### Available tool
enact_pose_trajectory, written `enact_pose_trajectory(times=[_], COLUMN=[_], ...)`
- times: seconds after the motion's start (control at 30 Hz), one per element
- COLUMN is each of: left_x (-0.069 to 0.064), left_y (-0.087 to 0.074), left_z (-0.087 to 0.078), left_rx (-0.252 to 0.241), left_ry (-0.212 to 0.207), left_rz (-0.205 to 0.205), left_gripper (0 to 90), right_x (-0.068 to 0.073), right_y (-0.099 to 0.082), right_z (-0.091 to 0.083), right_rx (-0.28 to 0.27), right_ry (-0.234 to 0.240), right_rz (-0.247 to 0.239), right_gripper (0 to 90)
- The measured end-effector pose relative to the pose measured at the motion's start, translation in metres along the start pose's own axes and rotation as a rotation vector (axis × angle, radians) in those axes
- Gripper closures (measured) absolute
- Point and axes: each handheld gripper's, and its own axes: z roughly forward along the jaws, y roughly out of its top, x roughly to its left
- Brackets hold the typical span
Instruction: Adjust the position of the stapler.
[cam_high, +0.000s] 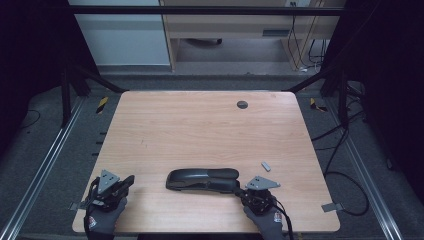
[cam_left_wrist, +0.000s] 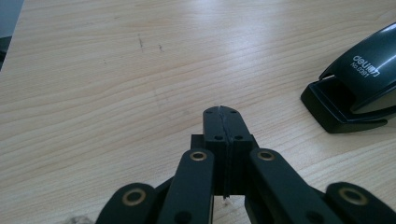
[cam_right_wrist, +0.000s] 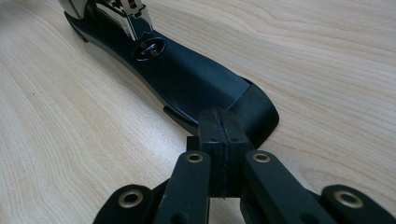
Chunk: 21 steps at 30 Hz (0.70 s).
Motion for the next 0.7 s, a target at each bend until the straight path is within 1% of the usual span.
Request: enact_pose_trajectory(times=[0.13, 0.23, 0.33, 0.37, 0.4, 0.47, 0.5, 0.53, 0.57, 0.6, 0.63, 0.67, 0.7], left_x=[-0.001, -0.002, -0.006, -0.007, -0.007, -0.014, -0.017, -0.017, -0.019, -0.022, -0.023, -0.029, -0.029], left_y=[0.001, 0.002, 0.006, 0.008, 0.008, 0.014, 0.016, 0.016, 0.017, 0.02, 0.022, 0.026, 0.026], left_z=[-0.001, -0.002, -0.005, -0.005, -0.005, -0.006, -0.005, -0.005, -0.005, -0.005, -0.005, -0.006, -0.006], left_rx=[-0.005, -0.012, -0.028, -0.028, -0.028, -0.014, -0.009, -0.009, -0.006, -0.004, -0.002, -0.01, -0.01], left_ry=[-0.005, -0.011, -0.027, -0.034, -0.034, -0.038, -0.047, -0.047, -0.052, -0.06, -0.067, -0.069, -0.069], left_rz=[0.004, 0.005, 0.018, 0.03, 0.03, 0.062, 0.073, 0.073, 0.084, 0.104, 0.116, 0.144, 0.144], left_gripper=[88.8, 85.8, 80.5, 77.7, 74.4, 68.8, 65.7, 63.2, 63.2, 58.4, 58.4, 55.5, 53.6], right_x=[0.0, 0.0, -0.004, -0.006, -0.009, -0.015, -0.018, -0.021, -0.021, -0.028, -0.028, -0.033, -0.034], right_y=[0.001, 0.002, 0.002, 0.002, 0.002, 0.001, 0.001, 0.001, 0.001, -0.001, -0.001, -0.002, -0.002], right_z=[0.0, -0.003, -0.01, -0.013, -0.016, -0.022, -0.025, -0.028, -0.028, -0.034, -0.034, -0.038, -0.038], right_rx=[0.003, -0.012, -0.035, -0.042, -0.048, -0.062, -0.077, -0.082, -0.082, -0.098, -0.098, -0.113, -0.117], right_ry=[-0.008, -0.004, -0.02, -0.03, -0.041, -0.063, -0.074, -0.087, -0.087, -0.115, -0.115, -0.137, -0.148], right_rz=[-0.002, -0.002, 0.004, 0.009, 0.015, 0.035, 0.034, 0.047, 0.047, 0.052, 0.052, 0.057, 0.054], right_gripper=[90.0, 86.3, 83.1, 81.7, 80.1, 75.4, 72.6, 70.5, 70.5, 65.4, 65.4, 60.6, 57.4])
